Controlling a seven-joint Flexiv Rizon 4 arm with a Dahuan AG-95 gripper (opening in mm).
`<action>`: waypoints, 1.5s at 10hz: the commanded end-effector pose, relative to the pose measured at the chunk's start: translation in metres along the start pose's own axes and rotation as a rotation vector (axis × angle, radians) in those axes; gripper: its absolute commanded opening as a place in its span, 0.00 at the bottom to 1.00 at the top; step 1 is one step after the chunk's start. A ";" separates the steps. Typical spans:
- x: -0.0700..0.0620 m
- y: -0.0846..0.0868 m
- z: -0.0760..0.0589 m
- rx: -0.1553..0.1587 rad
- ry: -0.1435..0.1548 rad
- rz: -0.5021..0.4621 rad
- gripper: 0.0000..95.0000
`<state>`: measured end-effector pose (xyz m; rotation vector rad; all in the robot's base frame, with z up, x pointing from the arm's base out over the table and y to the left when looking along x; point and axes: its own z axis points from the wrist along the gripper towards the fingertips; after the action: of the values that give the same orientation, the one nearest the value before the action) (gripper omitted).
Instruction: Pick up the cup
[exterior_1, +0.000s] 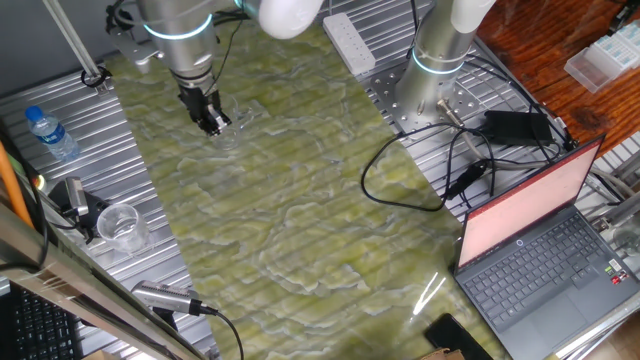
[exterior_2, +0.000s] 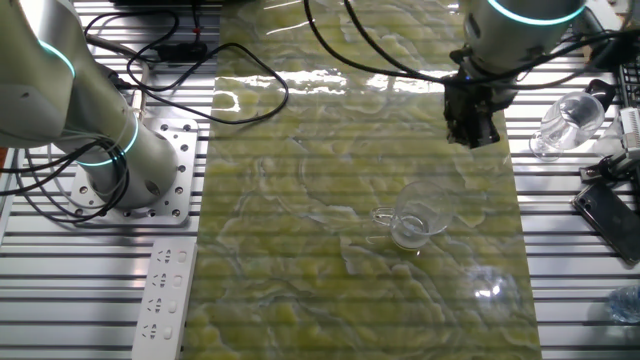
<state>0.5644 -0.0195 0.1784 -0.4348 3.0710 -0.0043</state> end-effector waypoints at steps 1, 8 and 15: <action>0.002 0.000 0.000 0.004 0.001 0.058 0.00; 0.040 -0.030 -0.013 0.018 0.026 0.166 0.00; 0.061 -0.042 -0.011 -0.017 0.017 0.067 0.80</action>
<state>0.5189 -0.0765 0.1871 -0.3033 3.1079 0.0584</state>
